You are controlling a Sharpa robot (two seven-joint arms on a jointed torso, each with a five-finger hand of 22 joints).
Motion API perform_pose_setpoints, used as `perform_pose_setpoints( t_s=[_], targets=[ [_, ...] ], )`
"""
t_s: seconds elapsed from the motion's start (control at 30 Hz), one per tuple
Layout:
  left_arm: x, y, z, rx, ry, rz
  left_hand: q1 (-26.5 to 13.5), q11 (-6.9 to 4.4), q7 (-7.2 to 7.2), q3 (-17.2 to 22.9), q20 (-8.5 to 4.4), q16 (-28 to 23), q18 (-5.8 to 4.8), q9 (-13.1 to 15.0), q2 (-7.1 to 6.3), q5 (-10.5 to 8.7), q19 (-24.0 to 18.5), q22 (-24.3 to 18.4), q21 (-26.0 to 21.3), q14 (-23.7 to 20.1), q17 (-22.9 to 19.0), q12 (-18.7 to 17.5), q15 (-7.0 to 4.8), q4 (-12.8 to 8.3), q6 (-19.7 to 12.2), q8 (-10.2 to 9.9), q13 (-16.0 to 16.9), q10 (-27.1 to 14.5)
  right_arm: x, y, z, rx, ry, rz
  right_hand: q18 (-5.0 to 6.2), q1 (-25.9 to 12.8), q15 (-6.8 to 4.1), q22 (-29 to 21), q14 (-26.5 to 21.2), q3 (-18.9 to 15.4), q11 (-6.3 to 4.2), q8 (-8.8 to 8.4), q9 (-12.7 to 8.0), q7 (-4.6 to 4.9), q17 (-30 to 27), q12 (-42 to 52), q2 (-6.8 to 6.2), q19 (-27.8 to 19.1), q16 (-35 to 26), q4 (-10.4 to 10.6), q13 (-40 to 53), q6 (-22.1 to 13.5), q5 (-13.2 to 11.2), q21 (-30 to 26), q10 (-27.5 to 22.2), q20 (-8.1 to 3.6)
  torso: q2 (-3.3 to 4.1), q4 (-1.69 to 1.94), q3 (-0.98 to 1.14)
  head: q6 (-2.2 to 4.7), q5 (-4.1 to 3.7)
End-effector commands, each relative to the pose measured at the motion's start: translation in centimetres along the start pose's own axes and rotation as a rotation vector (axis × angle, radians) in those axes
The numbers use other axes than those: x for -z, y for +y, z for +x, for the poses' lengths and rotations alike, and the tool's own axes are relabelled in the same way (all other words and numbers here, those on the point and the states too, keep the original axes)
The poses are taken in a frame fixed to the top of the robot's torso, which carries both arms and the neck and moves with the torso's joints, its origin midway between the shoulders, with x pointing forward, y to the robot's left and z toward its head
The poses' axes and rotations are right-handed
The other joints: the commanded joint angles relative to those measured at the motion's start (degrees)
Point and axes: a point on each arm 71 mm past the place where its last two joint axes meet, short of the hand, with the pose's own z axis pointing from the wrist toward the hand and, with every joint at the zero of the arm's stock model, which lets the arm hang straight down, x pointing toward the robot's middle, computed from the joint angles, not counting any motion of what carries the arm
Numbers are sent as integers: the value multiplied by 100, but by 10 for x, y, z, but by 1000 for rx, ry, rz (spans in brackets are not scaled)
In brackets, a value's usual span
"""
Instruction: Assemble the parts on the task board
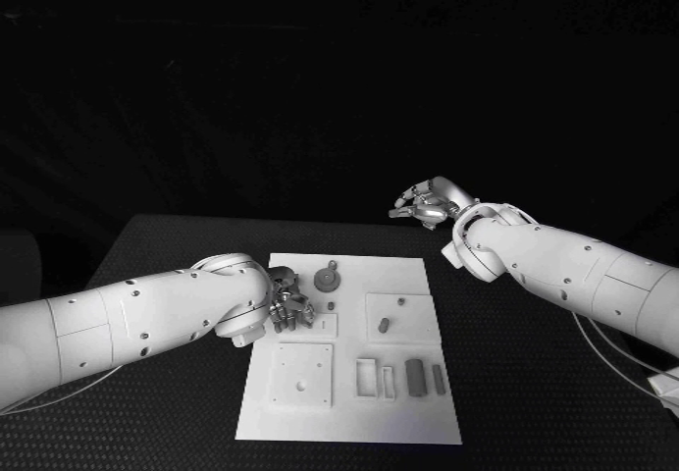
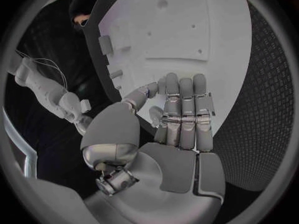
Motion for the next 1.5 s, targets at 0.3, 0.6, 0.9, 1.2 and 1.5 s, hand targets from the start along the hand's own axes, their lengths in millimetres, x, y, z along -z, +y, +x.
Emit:
perform_pose_setpoints(
  t_s=[0.3, 0.6, 0.9, 1.2, 1.5],
  targets=[
    [-2, -2, 3, -11, 6, 4, -20, -3, -477, 4, 8, 28, 27, 8, 65, 25, -34, 19, 5, -26, 7, 32, 16, -31, 529, 7, 14, -48, 0, 1, 1, 1, 16, -4, 389, -40, 10, 8, -14, -3, -7, -30, -5, 62, -1, -28, 16, -14, -36, -13, -9, 22, 6, -25, -37, -43, 1, 2, -3, 0, -8],
    [-3, -3, 6, -15, 8, 8, -24, -2, -476, 7, 8, 30, 27, 14, 71, 21, -36, 27, 3, -31, 7, 33, 16, -34, 526, 0, 21, -55, 0, 2, 2, 1, 18, -5, 389, -49, 10, 9, -15, -4, -6, -31, -4, 63, 0, -27, 22, -15, -37, -11, -11, 23, 6, -26, -38, -42, 0, -1, -2, -29, -9],
    [-3, -3, 6, -25, 20, 7, -28, -2, -475, 8, 8, 31, 27, 19, 73, 20, -37, 32, 1, -34, 7, 35, 17, -36, 525, -5, 27, -58, 0, 2, 2, 2, 21, -5, 389, -42, 10, 10, -17, 2, -6, -33, -4, 63, 1, -26, 29, -16, -38, -19, -12, 23, 6, -28, -39, -42, 0, 4, -2, -24, -13],
    [-5, -4, 7, -34, 30, 4, -35, -3, -475, 7, 7, 36, 28, 26, 71, 20, -33, 41, 2, -33, 7, 40, 16, -38, 527, -8, 35, -59, 0, 2, 3, 1, 25, -6, 389, -37, 10, 11, -18, 5, -7, -34, -3, 62, 2, -25, 32, -17, -38, -27, -13, 24, 6, -28, -40, -42, 1, -2, -1, -28, -11],
    [-10, -6, 10, -69, 27, 0, -89, -9, -483, -7, 3, 56, 32, 61, 78, -79, -15, 72, 0, -22, 6, 64, 11, 3, 552, -16, 73, -56, 0, 3, 4, 0, 30, -7, 389, -38, 10, 12, -19, 5, -6, -35, -2, 63, 3, -24, 34, -18, -39, -30, -14, 25, 6, -29, -41, -41, 0, 0, -2, -36, -11]
  ],
)
